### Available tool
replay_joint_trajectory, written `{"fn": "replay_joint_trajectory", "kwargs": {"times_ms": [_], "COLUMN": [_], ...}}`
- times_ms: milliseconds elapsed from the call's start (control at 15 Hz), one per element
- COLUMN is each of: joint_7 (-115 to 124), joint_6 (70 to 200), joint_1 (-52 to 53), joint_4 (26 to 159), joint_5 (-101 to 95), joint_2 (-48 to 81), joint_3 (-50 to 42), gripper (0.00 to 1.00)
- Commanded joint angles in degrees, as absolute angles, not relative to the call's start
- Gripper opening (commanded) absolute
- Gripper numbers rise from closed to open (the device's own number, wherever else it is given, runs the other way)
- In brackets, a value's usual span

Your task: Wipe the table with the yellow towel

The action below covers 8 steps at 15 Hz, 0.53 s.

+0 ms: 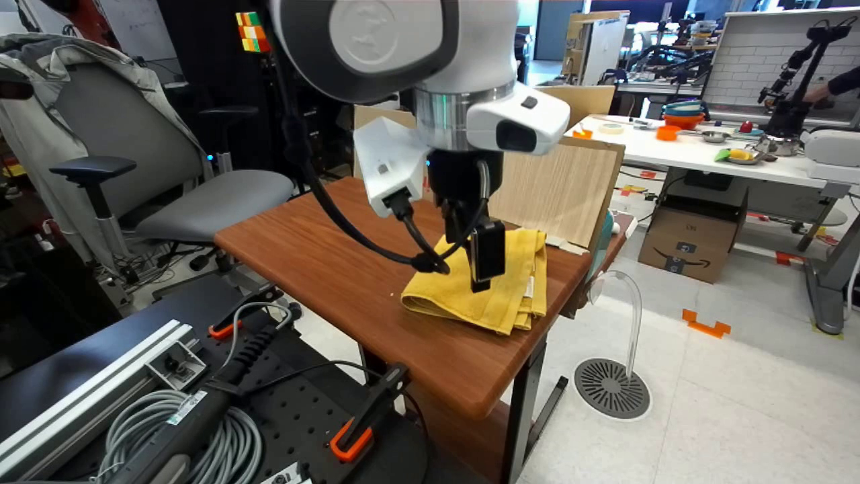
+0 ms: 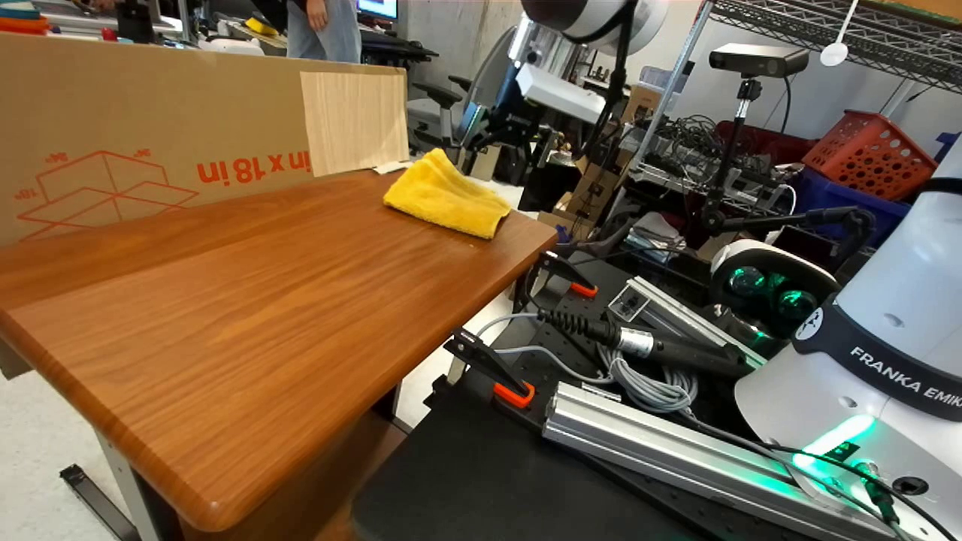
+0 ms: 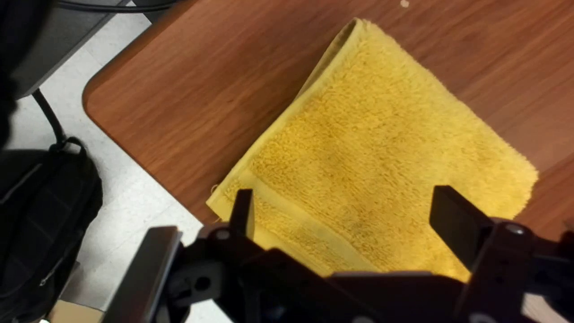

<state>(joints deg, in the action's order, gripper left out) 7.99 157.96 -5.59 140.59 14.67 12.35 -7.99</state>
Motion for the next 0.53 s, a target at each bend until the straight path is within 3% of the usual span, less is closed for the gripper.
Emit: {"fn": "replay_joint_trajectory", "kwargs": {"times_ms": [0, 267, 467], "joint_7": [10.34, 12.66, 10.39], "joint_6": [154.58, 151.18, 149.07], "joint_1": [-7.04, -7.64, -6.72], "joint_4": [130.68, 125.58, 128.9], "joint_5": [15.85, 15.28, 13.11], "joint_2": [22.99, 29.29, 27.23], "joint_3": [-6.87, -7.13, -6.82], "gripper": [1.0, 1.0, 1.0]}}
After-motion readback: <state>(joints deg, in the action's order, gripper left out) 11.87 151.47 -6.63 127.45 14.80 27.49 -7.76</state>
